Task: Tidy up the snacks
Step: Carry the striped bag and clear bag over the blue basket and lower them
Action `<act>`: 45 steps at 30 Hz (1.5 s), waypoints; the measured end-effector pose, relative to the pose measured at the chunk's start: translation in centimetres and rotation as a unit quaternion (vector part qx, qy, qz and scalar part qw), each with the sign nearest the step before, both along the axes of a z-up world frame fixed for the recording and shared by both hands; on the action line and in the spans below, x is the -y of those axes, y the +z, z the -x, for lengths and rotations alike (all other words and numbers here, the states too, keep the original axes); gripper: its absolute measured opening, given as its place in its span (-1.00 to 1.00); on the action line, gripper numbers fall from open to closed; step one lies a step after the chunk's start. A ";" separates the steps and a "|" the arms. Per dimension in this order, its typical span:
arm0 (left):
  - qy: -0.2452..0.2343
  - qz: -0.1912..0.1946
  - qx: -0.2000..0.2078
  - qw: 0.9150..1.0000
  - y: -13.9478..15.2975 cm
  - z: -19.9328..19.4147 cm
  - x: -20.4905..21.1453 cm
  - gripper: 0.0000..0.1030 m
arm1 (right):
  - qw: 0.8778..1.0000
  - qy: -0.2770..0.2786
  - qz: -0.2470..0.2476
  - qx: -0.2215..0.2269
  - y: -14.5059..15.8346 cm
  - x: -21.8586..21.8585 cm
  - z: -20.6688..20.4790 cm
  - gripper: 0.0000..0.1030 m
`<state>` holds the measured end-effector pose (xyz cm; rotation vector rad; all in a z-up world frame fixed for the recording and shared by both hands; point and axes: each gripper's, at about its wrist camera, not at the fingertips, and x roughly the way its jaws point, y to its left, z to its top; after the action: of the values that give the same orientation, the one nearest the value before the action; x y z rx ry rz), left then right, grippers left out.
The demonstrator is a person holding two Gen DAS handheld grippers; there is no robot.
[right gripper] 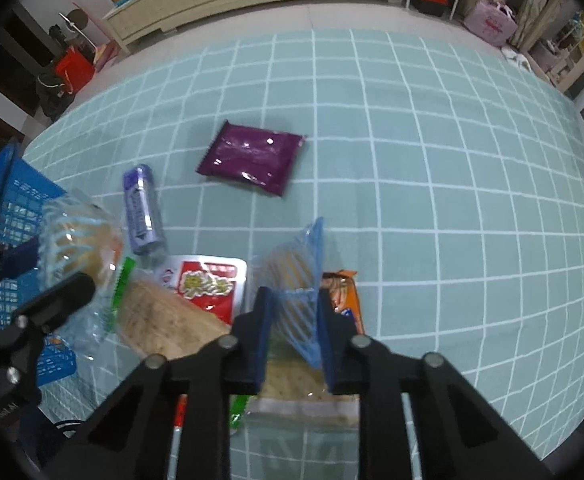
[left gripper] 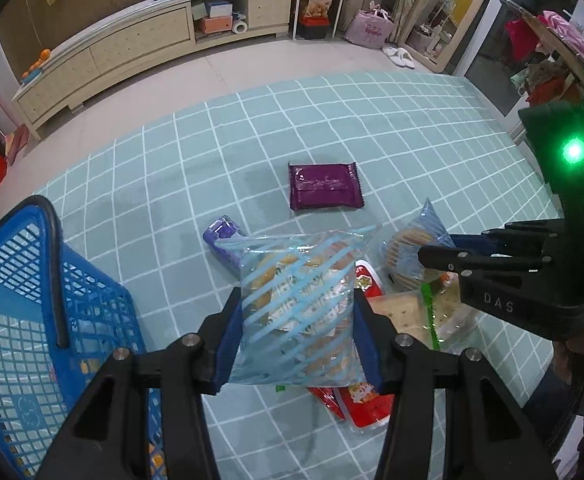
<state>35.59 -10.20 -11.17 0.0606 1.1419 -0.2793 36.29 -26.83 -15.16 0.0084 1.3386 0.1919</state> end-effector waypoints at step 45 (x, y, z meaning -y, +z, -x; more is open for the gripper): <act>0.105 -0.008 0.141 0.984 15.8 13.7 -18.8 -0.05 | 0.973 0.163 -0.013 0.165 17.1 -21.0 8.6 -0.55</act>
<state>21.93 8.55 4.62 -0.0072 0.8602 -0.0701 27.70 -5.87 1.95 -0.2141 0.9974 0.4682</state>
